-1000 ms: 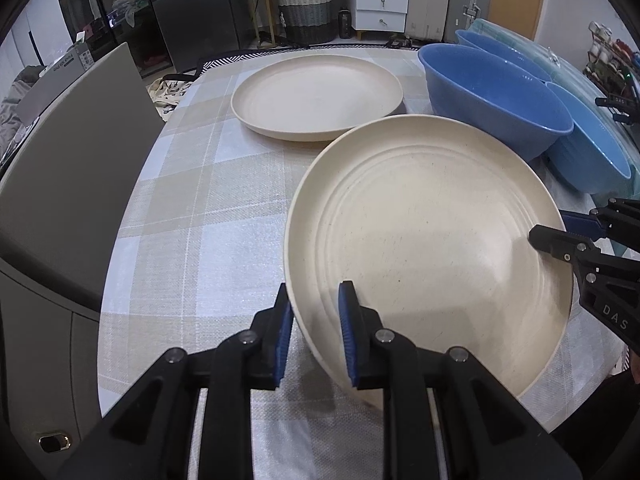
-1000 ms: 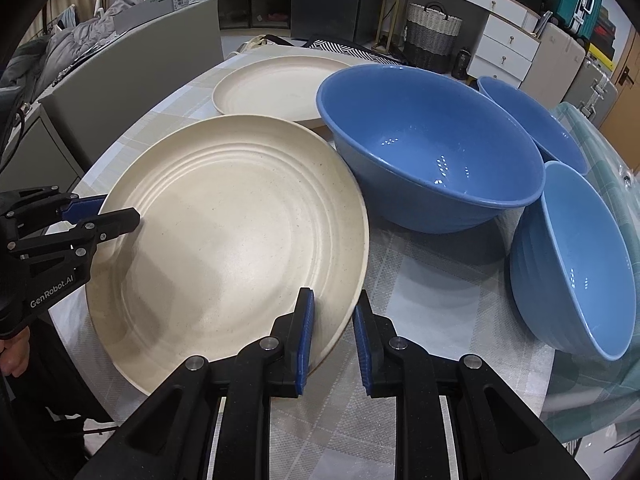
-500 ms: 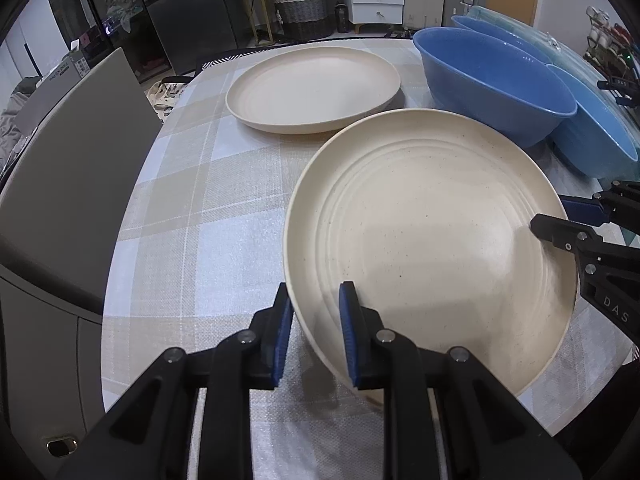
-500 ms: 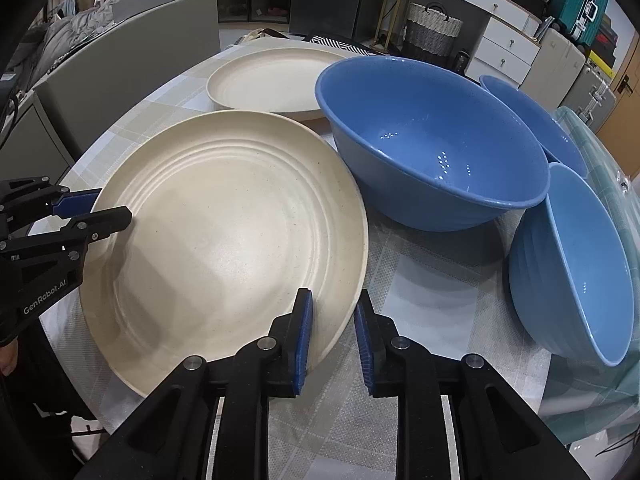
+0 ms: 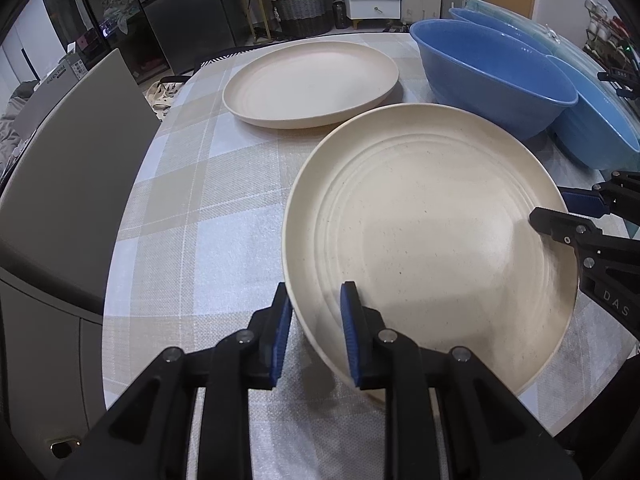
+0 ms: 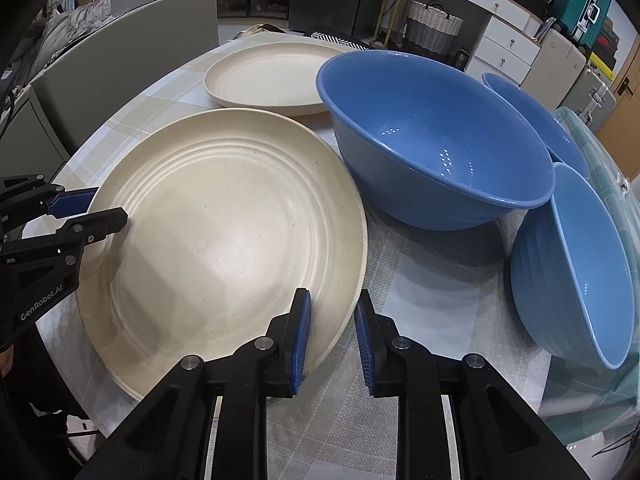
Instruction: Organize plates and bowls
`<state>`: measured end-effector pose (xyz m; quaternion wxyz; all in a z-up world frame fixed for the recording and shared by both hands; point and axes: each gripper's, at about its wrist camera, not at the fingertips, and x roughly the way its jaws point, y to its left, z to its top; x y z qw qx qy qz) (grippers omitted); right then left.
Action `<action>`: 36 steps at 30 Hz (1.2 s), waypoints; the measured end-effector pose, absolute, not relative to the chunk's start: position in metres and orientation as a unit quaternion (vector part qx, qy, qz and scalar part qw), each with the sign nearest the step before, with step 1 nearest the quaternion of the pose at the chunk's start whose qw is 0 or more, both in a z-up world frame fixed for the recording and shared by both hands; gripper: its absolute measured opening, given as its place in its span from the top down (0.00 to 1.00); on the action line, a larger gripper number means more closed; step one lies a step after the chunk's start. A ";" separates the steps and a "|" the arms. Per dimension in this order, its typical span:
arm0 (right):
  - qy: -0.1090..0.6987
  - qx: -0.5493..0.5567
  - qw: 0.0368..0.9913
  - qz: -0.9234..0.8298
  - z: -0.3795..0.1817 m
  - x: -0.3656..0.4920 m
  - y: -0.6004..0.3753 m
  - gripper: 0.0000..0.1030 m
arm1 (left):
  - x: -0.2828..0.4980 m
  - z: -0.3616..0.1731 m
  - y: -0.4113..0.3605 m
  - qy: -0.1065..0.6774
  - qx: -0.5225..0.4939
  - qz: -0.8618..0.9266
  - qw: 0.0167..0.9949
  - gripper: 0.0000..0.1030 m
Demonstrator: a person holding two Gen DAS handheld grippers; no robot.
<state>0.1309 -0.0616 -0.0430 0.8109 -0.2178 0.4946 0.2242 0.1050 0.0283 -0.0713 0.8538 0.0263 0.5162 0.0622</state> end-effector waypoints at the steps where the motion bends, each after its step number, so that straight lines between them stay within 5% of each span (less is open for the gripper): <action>1: 0.495 -0.218 0.811 0.224 -0.043 0.132 -0.061 0.79 | 0.105 -0.071 0.028 0.517 0.028 0.062 0.853 0.78; 19: 0.504 -0.219 0.802 0.234 -0.044 0.133 -0.058 0.65 | 0.103 -0.071 0.027 0.527 0.017 0.049 0.848 0.57; 31: 0.487 -0.193 0.816 0.246 -0.027 0.133 -0.058 0.28 | 0.105 -0.068 0.042 0.524 -0.022 0.054 0.850 0.48; 36: 0.472 -0.175 0.825 0.257 -0.016 0.133 -0.055 0.14 | 0.103 -0.059 0.047 0.503 -0.037 0.059 0.862 0.06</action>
